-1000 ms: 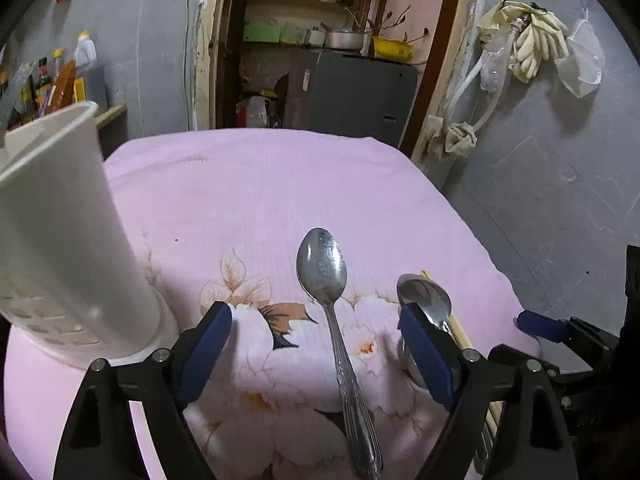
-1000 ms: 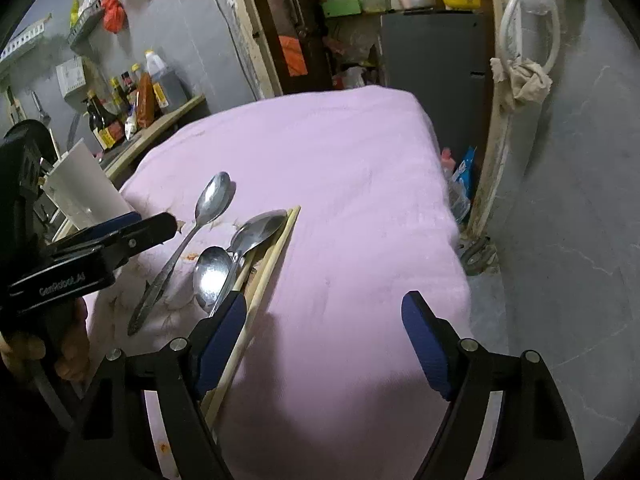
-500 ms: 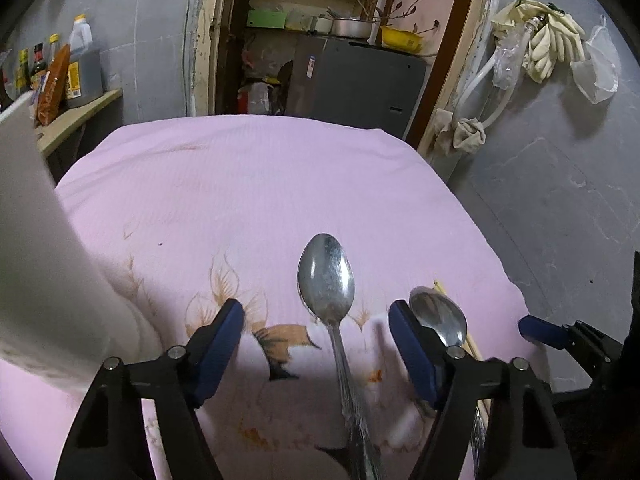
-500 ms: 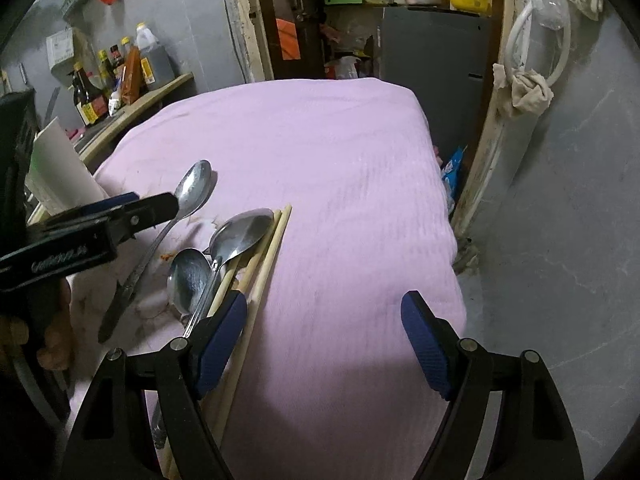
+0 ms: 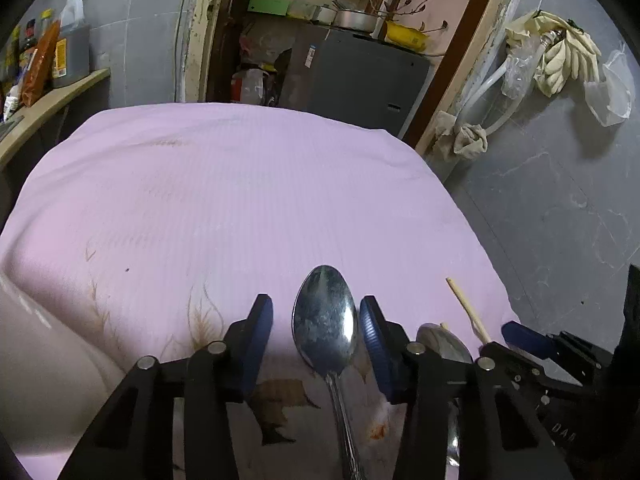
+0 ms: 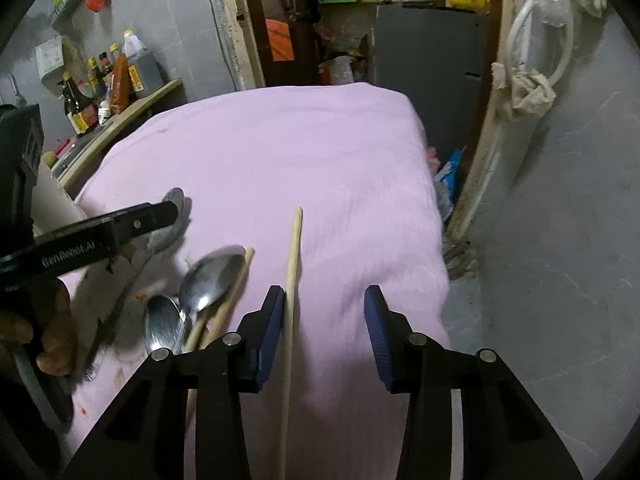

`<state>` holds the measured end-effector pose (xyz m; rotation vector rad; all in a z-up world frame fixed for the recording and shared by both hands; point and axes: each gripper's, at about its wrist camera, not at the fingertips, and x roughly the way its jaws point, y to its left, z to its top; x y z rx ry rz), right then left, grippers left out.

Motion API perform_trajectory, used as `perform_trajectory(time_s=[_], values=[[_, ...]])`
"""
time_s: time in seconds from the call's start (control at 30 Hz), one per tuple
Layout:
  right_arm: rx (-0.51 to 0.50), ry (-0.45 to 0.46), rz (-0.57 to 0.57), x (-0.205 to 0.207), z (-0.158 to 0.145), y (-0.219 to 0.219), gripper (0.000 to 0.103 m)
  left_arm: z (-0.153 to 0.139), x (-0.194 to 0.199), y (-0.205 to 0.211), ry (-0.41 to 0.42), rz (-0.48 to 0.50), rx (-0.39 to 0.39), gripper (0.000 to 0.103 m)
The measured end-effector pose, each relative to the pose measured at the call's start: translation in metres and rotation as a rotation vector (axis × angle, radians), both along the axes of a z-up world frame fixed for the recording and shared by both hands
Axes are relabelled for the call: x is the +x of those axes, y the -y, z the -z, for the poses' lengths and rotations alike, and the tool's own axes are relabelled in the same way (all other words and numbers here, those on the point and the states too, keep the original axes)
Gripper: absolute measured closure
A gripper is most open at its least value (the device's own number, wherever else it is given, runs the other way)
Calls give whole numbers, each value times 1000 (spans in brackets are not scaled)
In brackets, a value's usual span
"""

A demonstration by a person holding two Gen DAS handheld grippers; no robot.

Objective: Organize utensils
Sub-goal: 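Grasp a silver spoon with the left tool while the right tool grasps a wooden chopstick, then lift the spoon and chopstick and carry both over the white caddy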

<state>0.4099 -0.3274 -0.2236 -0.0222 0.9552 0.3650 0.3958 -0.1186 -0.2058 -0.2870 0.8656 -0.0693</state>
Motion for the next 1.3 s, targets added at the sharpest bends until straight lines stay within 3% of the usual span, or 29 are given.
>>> perform_trajectory(time_s=[0.17,0.2,0.27,0.47,0.63,0.73,0.87,1.03,1.17,1.3], values=[[-9,-21,-62,10,1,-17,68,1,1,2,-8,22,-10,73],[-20,-21,-72,11,1,-21,71,1,1,3,-11,28,-7,75],[-43,-21,-77,13,0,-26,88,2,1,4,-14,36,2,77],[-36,-80,-74,26,-2,-25,91,2,2,2,-36,31,13,91],[-68,-146,-94,37,-2,-29,91,-1,1,8,-61,57,29,95],[-79,-150,-93,36,-2,-29,99,-7,-3,10,-59,64,27,98],[41,-171,-42,30,-5,-12,99,-15,-11,12,-57,76,19,100],[240,-83,12,8,-22,7,99,-27,-29,11,-31,61,28,101],[406,49,67,-17,-35,19,99,-48,-52,10,76,26,54,101],[474,176,101,-37,-46,17,99,-70,-70,5,189,-13,56,101]])
